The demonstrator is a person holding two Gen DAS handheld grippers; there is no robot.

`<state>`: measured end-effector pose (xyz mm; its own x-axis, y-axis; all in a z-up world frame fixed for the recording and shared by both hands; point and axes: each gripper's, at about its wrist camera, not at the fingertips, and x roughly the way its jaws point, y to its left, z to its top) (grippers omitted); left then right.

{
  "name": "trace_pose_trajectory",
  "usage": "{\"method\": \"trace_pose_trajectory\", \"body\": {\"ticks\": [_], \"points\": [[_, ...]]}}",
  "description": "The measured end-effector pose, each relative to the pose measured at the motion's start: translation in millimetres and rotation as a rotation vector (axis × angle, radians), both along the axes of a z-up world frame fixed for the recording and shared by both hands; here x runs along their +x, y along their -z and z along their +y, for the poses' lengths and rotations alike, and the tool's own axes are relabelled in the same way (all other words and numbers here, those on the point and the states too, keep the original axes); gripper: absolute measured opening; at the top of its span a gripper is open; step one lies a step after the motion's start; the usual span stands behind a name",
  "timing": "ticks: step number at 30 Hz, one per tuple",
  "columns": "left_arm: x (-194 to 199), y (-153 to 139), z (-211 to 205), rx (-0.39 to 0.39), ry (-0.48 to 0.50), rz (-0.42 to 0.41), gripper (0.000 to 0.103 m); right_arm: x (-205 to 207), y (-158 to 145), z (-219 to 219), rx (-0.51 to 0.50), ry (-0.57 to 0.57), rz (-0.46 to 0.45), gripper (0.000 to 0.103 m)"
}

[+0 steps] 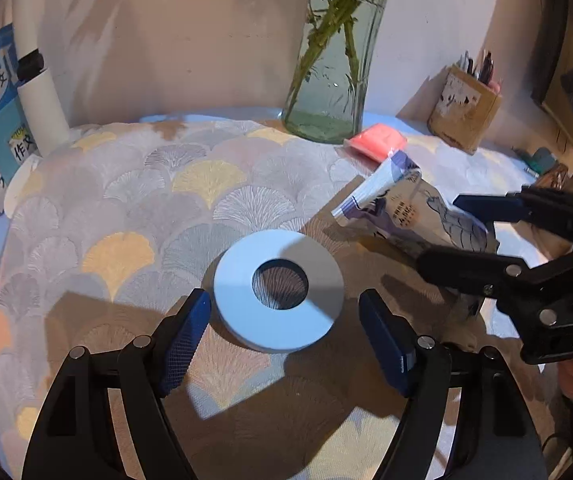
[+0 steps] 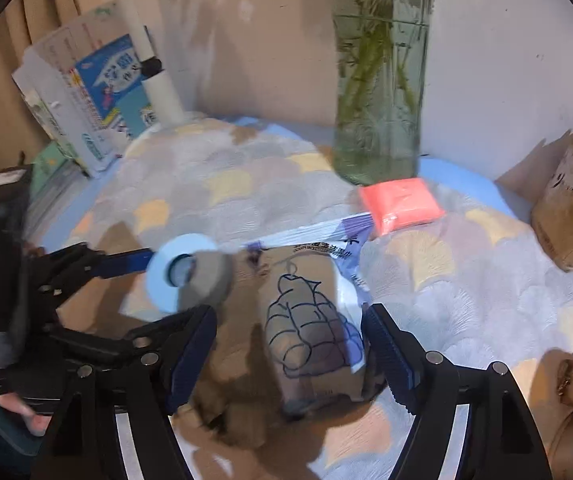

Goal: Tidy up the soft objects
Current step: 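Grasp the white tape roll with left tool while right tool grasps the glove bag, then carry tape roll and glove bag to the glass bowl and open both tools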

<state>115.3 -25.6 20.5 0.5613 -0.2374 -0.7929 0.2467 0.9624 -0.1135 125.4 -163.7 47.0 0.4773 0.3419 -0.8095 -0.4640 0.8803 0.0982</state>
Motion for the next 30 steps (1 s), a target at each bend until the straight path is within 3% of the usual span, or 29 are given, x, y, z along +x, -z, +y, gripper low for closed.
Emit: {"method": "trace_pose_trajectory", "body": {"ticks": [8,11,14,16,19,22,30], "points": [[3,6,0,0.002,-0.019,0.001,0.065,9,25,-6,-0.052,0.07,-0.017,0.075],[0,5,-7,0.034,-0.002,-0.02,0.062,12,33,-18,0.006,0.111,-0.013,0.075],[-6,2,-11,0.06,0.004,-0.06,0.061,10,32,-34,0.054,0.167,-0.029,0.05],[-13,-5,-8,0.03,0.015,-0.113,0.061,8,31,-40,0.086,0.179,-0.029,0.045],[-16,-7,-5,0.036,-0.018,-0.139,0.061,3,24,-47,0.103,0.217,-0.059,0.045],[-17,-7,-6,0.051,-0.029,-0.142,0.061,-2,19,-64,0.201,0.249,-0.026,0.045],[-46,-35,-18,-0.049,-0.018,-0.185,0.061,-54,-4,-92,0.219,0.326,-0.035,0.045]]}}
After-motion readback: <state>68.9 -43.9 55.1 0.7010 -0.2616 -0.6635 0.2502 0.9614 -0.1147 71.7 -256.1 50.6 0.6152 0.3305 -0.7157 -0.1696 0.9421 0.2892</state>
